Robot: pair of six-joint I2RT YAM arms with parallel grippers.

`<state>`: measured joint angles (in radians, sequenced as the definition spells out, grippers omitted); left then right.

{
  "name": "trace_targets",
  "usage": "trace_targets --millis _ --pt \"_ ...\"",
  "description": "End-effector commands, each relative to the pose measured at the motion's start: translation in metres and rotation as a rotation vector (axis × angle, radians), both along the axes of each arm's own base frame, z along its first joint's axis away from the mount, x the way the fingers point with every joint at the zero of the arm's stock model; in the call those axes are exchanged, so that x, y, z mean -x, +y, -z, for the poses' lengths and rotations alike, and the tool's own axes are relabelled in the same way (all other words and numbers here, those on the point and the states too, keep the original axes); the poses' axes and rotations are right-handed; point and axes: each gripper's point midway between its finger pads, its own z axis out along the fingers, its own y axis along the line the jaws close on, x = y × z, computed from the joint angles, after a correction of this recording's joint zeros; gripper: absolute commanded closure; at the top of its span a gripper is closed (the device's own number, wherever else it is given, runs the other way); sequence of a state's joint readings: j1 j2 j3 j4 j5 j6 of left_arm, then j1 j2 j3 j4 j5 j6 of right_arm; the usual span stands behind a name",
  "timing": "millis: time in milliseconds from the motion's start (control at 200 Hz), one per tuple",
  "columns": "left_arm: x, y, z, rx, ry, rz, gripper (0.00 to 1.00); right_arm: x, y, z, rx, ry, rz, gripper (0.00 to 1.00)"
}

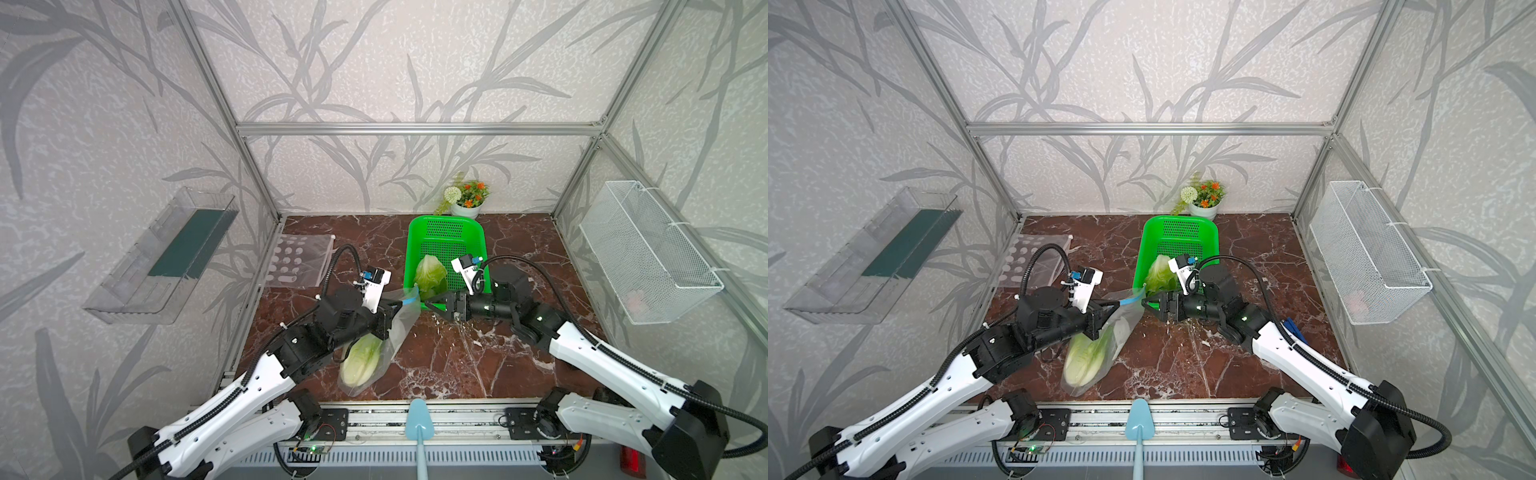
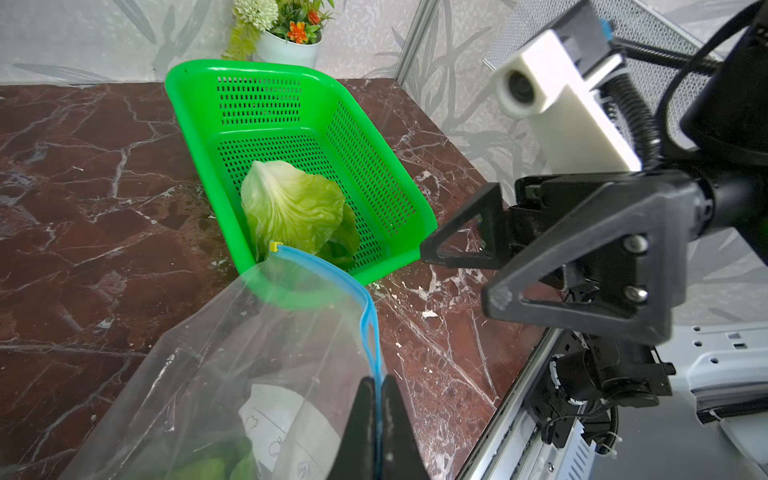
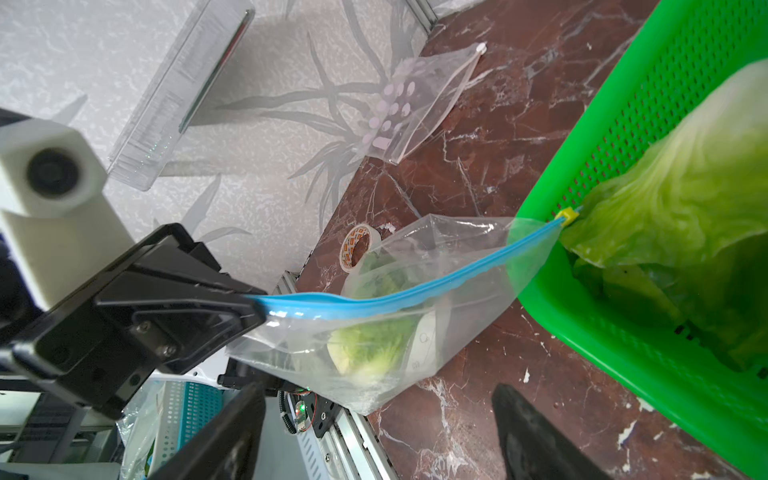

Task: Open the zip-top bag and take out the chinese cabbages
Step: Unzip the zipper on the zipper food storage bag, then open the zipper of the food storage bag at the center of the board.

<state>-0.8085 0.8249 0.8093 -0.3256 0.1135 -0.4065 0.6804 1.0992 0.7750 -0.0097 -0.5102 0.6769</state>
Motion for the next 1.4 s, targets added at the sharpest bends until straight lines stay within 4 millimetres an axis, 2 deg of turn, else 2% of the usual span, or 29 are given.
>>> trace_targets --millis 0,105,310,455,525,605,710,750,810,1005,1160,1195,1270,1320,1395 --pt "-0.002 0.006 -0.013 0.022 -0.015 -0.058 1.0 0.011 0.012 0.003 -0.067 0.064 -0.017 0.14" --pt "-0.002 0.01 -0.017 0.049 -0.01 -0.086 1.0 0.021 0.02 0.02 -0.062 0.067 -0.05 0.11" --pt "-0.003 0.021 -0.028 0.113 -0.026 -0.146 1.0 0.023 0.055 0.029 -0.136 0.019 -0.128 0.08" --pt "-0.001 0.021 -0.035 0.163 -0.019 -0.146 1.0 0.013 0.078 0.038 -0.167 -0.001 -0.128 0.08" --pt "0.001 0.021 -0.036 0.171 -0.01 -0.143 1.0 0.006 0.083 0.033 -0.211 -0.039 -0.111 0.1" --pt "0.001 0.022 -0.033 0.164 0.001 -0.152 1.0 0.0 0.087 0.023 -0.244 -0.102 -0.098 0.18" --pt "0.001 0.026 -0.029 0.16 0.015 -0.175 1.0 -0.001 0.094 0.013 -0.247 -0.163 -0.103 0.34" --pt "0.0 0.027 -0.029 0.16 0.015 -0.181 1.0 -0.002 0.097 0.01 -0.248 -0.171 -0.105 0.43" --pt "0.0 0.029 -0.03 0.168 0.015 -0.191 1.0 -0.004 0.099 0.013 -0.232 -0.164 -0.103 0.62" --pt "0.0 0.034 -0.034 0.191 0.013 -0.217 1.0 -0.013 0.102 0.027 -0.195 -0.152 -0.074 0.99" --pt "-0.002 0.038 -0.035 0.189 0.012 -0.24 1.0 -0.012 0.107 0.027 -0.201 -0.15 -0.096 1.0" --pt "-0.004 0.042 -0.037 0.183 0.004 -0.262 0.92 -0.011 0.106 0.025 -0.201 -0.158 -0.1 1.0" --pt "-0.006 0.059 -0.045 0.154 -0.026 -0.332 0.67 -0.008 0.101 0.019 -0.203 -0.19 -0.105 1.0" --pt "-0.006 0.071 -0.057 0.145 -0.064 -0.367 0.53 -0.005 0.094 0.027 -0.16 -0.182 -0.101 1.0" --pt "-0.003 0.084 -0.073 0.14 -0.119 -0.39 0.44 -0.001 0.086 0.028 -0.12 -0.205 -0.1 1.0"
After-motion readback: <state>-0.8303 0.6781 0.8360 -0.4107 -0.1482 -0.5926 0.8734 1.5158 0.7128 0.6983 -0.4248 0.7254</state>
